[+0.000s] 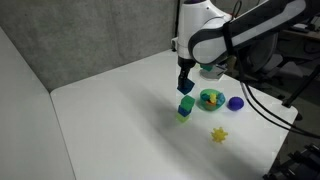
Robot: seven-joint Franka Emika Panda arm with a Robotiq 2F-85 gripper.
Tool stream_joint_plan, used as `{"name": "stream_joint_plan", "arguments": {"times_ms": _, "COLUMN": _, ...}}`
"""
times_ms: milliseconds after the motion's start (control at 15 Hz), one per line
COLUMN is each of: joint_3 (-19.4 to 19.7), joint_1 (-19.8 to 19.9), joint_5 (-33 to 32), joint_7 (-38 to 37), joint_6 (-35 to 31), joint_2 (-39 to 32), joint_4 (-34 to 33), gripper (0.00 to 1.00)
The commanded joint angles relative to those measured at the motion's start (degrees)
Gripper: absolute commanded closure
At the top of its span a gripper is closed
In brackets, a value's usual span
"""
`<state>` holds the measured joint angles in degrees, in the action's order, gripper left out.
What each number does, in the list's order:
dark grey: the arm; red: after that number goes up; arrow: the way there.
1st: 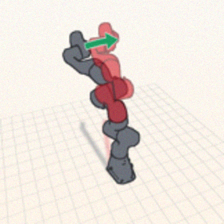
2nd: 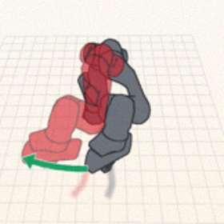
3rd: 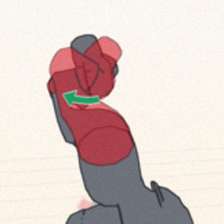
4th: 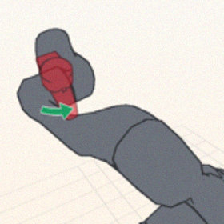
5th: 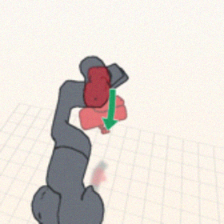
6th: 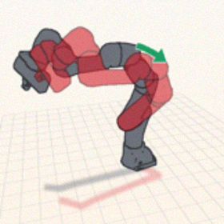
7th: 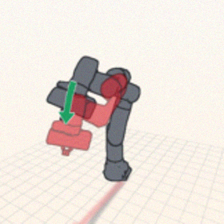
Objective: Put the all the blocks into a stack on the left
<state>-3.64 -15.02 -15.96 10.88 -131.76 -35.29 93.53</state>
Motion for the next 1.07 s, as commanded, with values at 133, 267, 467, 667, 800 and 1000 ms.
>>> {"name": "stream_joint_plan", "arguments": {"times_ms": 133, "joint_3": -1.55, "joint_1": 0.97, "joint_5": -1.92, "joint_7": 6.26, "joint_6": 2.79, "joint_2": -1.68, "joint_4": -2.79, "gripper": 0.62}}
{"name": "stream_joint_plan", "arguments": {"times_ms": 267, "joint_3": -1.75, "joint_1": 1.07, "joint_5": -1.82, "joint_7": 7.52, "joint_6": 3.52, "joint_2": -1.83, "joint_4": -2.65, "gripper": 0.62}}
{"name": "stream_joint_plan", "arguments": {"times_ms": 467, "joint_3": -1.38, "joint_1": 0.9, "joint_5": -2.4, "joint_7": 8.21, "joint_6": 5.59, "joint_2": -1.86, "joint_4": -2.65, "gripper": 0.62}}
{"name": "stream_joint_plan", "arguments": {"times_ms": 667, "joint_3": -0.96, "joint_1": 0.67, "joint_5": -3.96, "joint_7": 7.65, "joint_6": 7.25, "joint_2": -1.72, "joint_4": -2.45, "gripper": 0.62}}
{"name": "stream_joint_plan", "arguments": {"times_ms": 800, "joint_3": -0.79, "joint_1": 0.5, "joint_5": -4.98, "joint_7": 7.01, "joint_6": 8.03, "joint_2": -2.02, "joint_4": -2.67, "gripper": 0.62}}
{"name": "stream_joint_plan", "arguments": {"times_ms": 1000, "joint_3": -0.73, "joint_1": 0.29, "joint_5": -5.8, "joint_7": 6.15, "joint_6": 8.13, "joint_2": -2.55, "joint_4": -3.11, "gripper": 0.62}}
